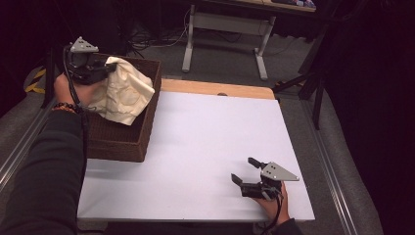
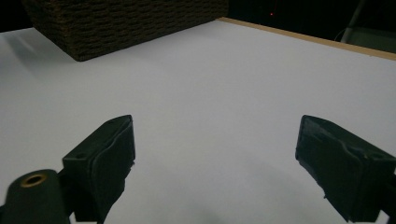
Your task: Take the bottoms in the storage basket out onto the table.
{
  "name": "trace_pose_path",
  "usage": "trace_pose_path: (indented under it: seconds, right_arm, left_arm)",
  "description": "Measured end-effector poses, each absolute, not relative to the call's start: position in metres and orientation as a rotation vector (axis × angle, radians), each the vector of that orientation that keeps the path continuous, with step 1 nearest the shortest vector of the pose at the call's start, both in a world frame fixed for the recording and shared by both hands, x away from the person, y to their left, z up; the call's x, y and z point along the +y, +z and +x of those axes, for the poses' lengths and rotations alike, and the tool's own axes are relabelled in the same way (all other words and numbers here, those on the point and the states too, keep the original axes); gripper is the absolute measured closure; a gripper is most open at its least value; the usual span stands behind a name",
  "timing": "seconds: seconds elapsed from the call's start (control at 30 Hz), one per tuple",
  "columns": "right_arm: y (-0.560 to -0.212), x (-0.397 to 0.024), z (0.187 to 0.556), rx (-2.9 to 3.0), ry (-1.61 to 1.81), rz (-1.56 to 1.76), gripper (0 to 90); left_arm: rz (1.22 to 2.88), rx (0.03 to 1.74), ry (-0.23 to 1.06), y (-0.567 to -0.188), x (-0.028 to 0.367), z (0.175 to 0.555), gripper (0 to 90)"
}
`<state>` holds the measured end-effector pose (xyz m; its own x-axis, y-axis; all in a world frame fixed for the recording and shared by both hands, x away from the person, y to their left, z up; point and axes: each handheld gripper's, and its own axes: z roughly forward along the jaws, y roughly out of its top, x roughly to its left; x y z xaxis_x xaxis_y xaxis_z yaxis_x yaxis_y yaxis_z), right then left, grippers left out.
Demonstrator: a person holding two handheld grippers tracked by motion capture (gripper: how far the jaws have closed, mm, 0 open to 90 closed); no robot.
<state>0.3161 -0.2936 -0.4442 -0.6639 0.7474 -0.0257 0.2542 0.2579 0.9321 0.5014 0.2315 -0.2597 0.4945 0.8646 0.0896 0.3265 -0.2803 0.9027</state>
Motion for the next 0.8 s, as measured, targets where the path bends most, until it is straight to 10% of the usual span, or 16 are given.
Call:
trace_pose_path:
  seconds: [0.8]
  right_arm:
    - [-0.443, -0.301, 0.318, 2.026, 1.39, 0.938, 12.7]
  left_arm:
    - [1.815, 0.674, 0.705, -0.205, 0.143, 0.457, 73.9]
